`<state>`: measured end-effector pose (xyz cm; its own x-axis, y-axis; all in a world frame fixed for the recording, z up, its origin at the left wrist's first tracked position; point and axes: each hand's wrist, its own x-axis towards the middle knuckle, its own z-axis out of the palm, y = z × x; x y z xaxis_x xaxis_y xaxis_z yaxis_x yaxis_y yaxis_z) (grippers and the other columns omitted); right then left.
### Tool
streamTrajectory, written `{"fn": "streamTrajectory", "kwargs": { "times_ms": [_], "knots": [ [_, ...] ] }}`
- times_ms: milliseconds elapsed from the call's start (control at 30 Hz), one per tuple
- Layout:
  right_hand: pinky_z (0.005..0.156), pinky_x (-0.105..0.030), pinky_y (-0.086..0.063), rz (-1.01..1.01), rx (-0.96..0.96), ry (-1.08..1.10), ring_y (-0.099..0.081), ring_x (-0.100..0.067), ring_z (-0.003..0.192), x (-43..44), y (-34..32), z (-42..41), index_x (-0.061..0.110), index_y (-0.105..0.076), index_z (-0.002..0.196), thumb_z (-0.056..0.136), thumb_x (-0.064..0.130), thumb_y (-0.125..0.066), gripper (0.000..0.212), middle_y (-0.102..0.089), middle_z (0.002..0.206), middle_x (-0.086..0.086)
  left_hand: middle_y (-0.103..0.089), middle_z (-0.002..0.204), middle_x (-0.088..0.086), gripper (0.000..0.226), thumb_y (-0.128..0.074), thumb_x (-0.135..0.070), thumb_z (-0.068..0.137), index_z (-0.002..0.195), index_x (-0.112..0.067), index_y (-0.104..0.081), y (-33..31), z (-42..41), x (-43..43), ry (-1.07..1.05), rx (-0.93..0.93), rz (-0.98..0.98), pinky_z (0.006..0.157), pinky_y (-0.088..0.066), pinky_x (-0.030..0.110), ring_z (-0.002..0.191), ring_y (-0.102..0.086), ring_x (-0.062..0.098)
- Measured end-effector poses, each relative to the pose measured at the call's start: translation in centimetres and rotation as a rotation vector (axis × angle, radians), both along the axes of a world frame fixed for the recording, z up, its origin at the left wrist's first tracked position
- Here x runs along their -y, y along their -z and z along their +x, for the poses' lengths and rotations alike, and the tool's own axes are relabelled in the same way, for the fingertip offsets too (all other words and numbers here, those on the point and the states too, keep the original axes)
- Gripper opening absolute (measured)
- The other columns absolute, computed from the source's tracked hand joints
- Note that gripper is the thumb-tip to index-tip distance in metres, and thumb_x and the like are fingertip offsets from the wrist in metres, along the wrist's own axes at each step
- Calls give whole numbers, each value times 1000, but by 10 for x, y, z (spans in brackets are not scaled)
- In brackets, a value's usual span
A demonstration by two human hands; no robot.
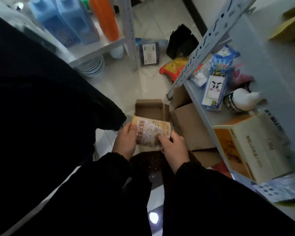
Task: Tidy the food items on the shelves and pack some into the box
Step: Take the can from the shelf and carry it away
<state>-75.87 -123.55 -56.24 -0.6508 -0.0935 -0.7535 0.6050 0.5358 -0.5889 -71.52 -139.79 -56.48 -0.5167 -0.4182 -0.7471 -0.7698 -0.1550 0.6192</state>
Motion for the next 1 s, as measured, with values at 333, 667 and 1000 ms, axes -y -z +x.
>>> {"fn": "streamTrajectory", "kwargs": {
  "times_ms": [333, 667, 1000],
  "knots": [
    [79, -16, -44, -34, -18, -152, -52, 1, 99, 16, 113, -42, 27, -65, 132, 100, 42, -55, 37, -51, 126, -1, -61, 131, -6, 65, -51, -67, 87, 143, -35, -42, 104, -10, 8, -61, 40, 35, 107, -50, 41, 122, -61, 16],
    [101, -36, -47, 48, 44, -67, -57, -18, 111, 5, 267, -57, 35, -67, 113, 99, 40, -56, 18, -52, 114, 7, -60, 133, -4, 45, -51, -66, 87, 128, -50, -59, 270, -26, -7, 29, 38, 15, 107, -51, 49, 126, -59, 16],
    [103, -47, -54, -40, 97, -88, -59, -13, 119, 42, 445, -93, 50, -60, 132, 76, 68, -53, 60, -55, 136, 10, -66, 128, -17, 38, -51, -23, 107, 139, -44, -49, 423, -74, 39, 70, -54, 127, 94, -50, 21, 112, -64, -4]
  ]
}}
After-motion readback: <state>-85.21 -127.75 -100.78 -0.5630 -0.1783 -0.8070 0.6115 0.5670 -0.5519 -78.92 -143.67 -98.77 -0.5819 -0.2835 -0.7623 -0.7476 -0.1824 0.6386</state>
